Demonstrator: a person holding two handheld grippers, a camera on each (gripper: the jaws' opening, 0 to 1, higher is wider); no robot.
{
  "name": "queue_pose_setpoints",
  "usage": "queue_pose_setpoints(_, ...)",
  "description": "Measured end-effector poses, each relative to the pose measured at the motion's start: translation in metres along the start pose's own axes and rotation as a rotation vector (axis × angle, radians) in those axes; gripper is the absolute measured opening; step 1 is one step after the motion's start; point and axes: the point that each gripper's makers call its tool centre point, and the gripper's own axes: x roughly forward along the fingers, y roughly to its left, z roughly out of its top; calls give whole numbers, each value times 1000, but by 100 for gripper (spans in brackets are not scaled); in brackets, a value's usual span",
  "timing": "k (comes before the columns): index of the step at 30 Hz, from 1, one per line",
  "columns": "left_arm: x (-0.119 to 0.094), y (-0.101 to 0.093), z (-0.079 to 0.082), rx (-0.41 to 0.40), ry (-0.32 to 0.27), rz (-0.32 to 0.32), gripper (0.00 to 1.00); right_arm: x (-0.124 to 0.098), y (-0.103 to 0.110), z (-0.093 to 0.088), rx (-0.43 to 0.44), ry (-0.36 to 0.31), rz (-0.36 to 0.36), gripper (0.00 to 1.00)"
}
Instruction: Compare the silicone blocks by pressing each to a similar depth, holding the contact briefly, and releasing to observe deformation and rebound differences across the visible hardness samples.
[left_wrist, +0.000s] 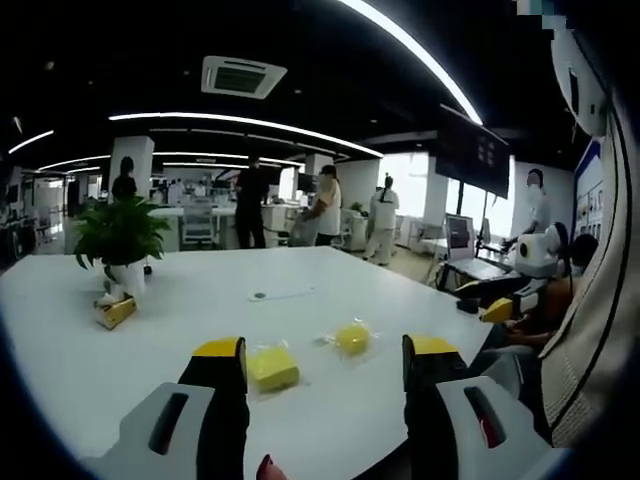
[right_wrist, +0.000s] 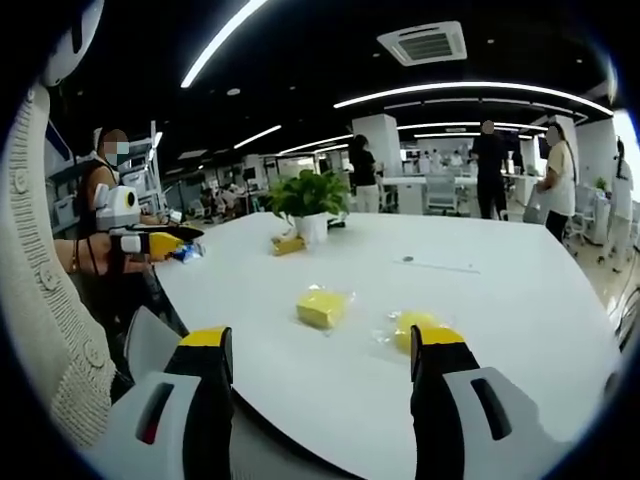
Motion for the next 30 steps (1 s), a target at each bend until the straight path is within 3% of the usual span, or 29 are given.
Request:
queue_pose_setpoints(7,5,10,19,-153,-47,-30,64,7,-3,3,2,-4,5,67)
queue_pose_setpoints(15,21,44,30,-277,-39,-18,64,13,-8,6,-1,9,1,67)
queue_pose_setpoints(22,41,65,36,-299,-25,-21,66,18,-13,9,0,19,-14,66)
queue_pose_setpoints(25,54,73,36,-257,-1,-21,66,22,-16,10,3,22,-20,66)
queue_pose_setpoints(30,78,83,34,-285,10,-56,67,29,-21,11,9,33,-34,66)
